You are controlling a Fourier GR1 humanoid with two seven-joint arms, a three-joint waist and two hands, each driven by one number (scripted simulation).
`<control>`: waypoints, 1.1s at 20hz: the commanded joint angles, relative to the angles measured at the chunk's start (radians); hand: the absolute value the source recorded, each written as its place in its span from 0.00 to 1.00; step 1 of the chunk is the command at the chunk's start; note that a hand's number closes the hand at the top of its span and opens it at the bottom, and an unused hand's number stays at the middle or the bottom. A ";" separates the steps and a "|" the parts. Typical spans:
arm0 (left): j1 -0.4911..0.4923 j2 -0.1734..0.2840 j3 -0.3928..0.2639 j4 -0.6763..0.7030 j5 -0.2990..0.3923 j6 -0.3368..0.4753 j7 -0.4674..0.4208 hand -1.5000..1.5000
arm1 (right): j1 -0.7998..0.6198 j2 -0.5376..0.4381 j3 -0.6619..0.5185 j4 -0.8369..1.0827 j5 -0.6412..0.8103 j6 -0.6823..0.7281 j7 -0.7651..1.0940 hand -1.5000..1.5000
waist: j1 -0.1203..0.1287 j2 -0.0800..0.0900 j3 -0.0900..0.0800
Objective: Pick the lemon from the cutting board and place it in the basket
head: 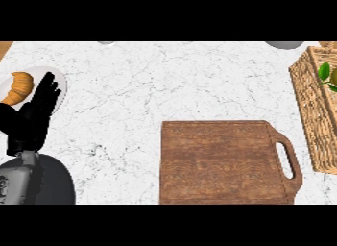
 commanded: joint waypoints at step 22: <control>0.004 -0.018 -0.007 -0.016 -0.021 0.020 -0.015 0.50 | -0.151 0.048 -0.028 0.443 0.228 -0.175 -0.165 1.00 | -0.003 -0.001 0.000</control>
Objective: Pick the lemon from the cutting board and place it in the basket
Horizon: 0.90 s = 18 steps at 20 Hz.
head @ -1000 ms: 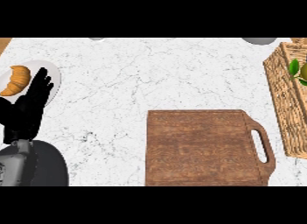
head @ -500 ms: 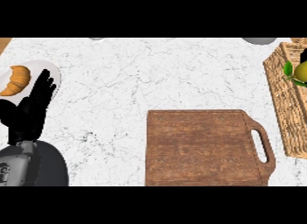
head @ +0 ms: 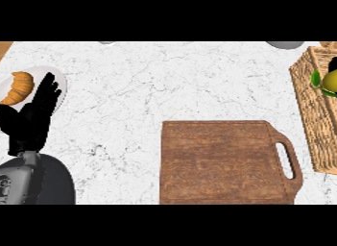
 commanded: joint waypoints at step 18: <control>-0.007 -0.008 -0.015 -0.033 -0.012 0.012 0.041 0.50 | -0.096 0.020 0.005 0.242 0.099 0.067 0.062 1.00 | -0.002 -0.001 0.000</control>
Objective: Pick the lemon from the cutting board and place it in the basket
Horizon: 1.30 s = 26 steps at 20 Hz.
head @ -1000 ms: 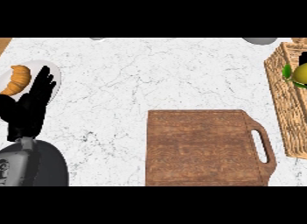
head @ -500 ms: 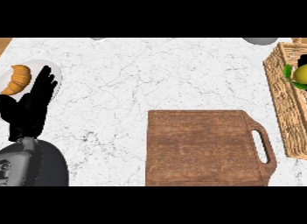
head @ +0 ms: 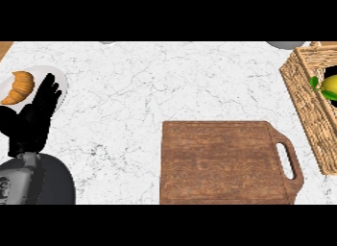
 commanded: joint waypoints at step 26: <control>-0.011 0.016 0.009 -0.010 0.005 -0.010 0.025 0.50 | -0.041 -0.216 -0.481 0.108 -0.509 0.393 0.053 0.00 | -0.013 0.000 0.002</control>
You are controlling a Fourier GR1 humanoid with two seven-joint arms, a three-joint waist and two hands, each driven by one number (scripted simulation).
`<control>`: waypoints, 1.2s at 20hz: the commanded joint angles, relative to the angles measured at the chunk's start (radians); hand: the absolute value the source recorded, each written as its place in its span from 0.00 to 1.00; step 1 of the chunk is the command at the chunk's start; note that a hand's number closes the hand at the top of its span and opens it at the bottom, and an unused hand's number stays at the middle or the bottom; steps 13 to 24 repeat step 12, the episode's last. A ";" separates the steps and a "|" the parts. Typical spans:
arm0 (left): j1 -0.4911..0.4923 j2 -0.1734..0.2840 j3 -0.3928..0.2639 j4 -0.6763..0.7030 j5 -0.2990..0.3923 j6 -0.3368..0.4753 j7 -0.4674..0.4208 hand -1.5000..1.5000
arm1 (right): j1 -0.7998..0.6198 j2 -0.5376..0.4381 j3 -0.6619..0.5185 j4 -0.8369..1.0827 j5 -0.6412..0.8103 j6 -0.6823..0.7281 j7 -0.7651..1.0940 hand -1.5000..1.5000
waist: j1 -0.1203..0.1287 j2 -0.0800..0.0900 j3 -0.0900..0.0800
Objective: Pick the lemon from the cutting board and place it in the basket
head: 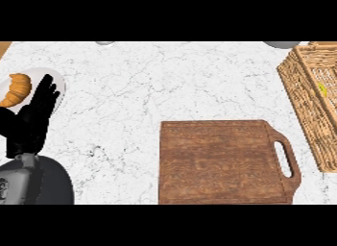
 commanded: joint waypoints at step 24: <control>-0.007 -0.054 -0.054 -0.010 -0.049 0.047 -0.005 0.50 | 0.224 -0.275 -0.167 0.157 -0.175 0.322 -0.225 0.00 | 0.018 0.012 0.005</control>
